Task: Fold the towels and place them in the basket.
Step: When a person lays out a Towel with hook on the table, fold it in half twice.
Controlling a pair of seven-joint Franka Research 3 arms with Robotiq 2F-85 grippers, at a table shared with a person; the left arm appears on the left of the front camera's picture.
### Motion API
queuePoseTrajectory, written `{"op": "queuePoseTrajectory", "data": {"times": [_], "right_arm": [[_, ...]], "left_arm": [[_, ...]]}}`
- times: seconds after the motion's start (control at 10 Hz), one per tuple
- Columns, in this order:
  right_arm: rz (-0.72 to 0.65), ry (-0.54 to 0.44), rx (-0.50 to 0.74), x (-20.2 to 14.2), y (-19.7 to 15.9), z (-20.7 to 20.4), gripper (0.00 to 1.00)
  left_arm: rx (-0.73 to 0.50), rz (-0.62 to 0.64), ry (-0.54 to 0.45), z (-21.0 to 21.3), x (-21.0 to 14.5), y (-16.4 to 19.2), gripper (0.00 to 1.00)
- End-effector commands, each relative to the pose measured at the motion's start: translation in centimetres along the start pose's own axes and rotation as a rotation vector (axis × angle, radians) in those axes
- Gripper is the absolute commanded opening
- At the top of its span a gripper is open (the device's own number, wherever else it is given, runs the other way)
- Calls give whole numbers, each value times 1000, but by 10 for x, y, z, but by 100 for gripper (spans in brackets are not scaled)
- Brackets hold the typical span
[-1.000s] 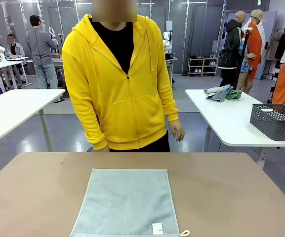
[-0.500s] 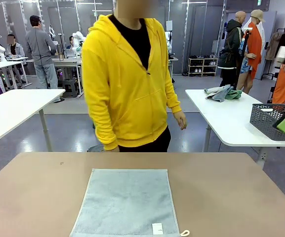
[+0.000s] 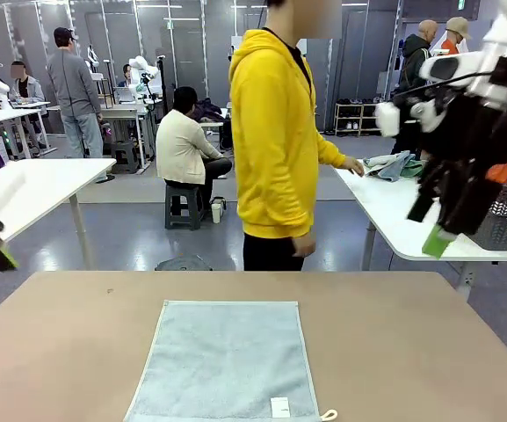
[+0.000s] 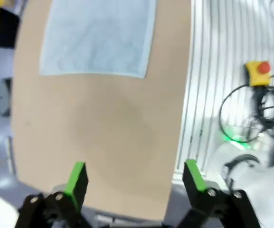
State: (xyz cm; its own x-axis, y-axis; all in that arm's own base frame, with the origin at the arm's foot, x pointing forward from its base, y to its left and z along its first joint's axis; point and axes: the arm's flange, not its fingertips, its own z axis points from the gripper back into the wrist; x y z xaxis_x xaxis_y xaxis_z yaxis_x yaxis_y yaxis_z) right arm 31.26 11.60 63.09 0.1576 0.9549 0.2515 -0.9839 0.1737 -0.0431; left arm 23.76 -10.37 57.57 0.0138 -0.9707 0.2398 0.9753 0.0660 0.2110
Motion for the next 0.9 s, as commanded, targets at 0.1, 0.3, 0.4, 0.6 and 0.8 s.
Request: {"op": "queuePoseTrajectory", "data": {"times": [0.1, 0.3, 0.4, 0.6, 0.8], "right_arm": [[142, 27, -93, 8, 23, -52, 100], [153, 55, -112, 13, 42, -93, 100], [144, 57, -92, 17, 49, -111, 100], [129, 68, -92, 22, 58, -138, 100], [91, 81, -54, 19, 63, -150, 100]], "left_arm": [[-23, -25, -34, -30, 7, -9, 100], [-11, -22, -46, -45, 7, -13, 100], [-17, -28, -54, -51, 8, -13, 100], [-28, -26, -64, -63, 9, -13, 100], [-50, -16, -78, -76, 8, -15, 100]]}}
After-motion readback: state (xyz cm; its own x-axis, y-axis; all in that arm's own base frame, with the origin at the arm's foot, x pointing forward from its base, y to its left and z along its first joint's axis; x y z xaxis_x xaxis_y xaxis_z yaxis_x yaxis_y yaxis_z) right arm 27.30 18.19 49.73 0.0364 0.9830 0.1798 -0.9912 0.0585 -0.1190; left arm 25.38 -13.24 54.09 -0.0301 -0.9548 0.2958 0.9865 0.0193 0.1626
